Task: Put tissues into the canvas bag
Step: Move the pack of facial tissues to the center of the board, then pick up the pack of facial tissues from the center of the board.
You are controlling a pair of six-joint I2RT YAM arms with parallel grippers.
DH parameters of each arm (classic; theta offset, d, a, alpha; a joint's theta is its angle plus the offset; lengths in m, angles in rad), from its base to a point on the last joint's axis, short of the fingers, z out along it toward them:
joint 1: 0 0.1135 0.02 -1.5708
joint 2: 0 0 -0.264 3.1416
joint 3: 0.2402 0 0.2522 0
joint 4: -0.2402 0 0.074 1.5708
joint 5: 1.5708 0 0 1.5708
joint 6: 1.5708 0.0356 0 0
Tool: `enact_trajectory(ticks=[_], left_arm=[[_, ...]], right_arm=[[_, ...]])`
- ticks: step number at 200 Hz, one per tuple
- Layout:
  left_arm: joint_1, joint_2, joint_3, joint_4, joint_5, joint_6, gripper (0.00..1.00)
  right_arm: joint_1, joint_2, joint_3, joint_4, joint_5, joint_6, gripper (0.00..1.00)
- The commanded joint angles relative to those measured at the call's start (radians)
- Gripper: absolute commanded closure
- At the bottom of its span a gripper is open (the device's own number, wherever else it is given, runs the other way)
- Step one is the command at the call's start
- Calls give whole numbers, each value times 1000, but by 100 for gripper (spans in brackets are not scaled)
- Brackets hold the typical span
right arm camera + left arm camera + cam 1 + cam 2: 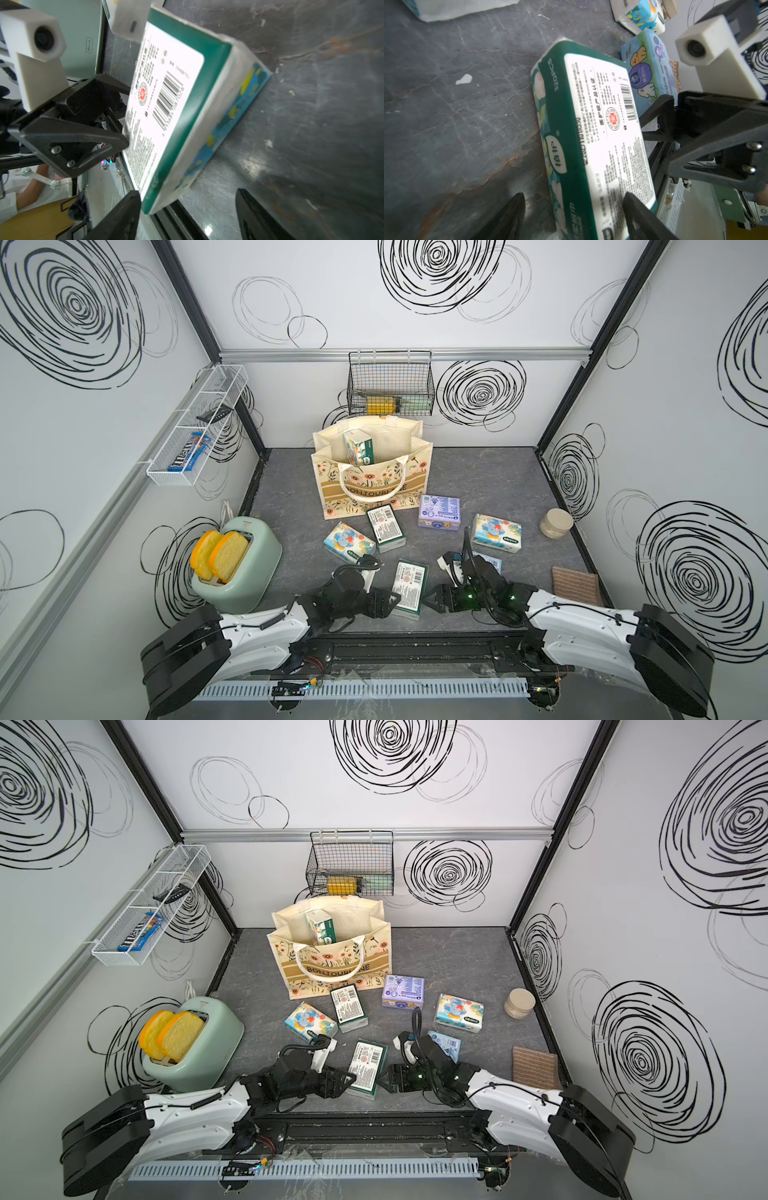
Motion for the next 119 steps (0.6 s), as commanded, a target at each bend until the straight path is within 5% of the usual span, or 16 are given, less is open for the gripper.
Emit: enact_trajectory(ticks=[1,79,119], left_arm=[[-5,-16,0,-59,-83,17,19],[-8,58,-19,-94,-119,46,21],[-12,93,-37,-47,-87,23,44]], right_arm=[[7,-66,-54,21,64,49,14],[1,58,-76,187,0,87,7],[4,198,-57,292,-67,108,7]])
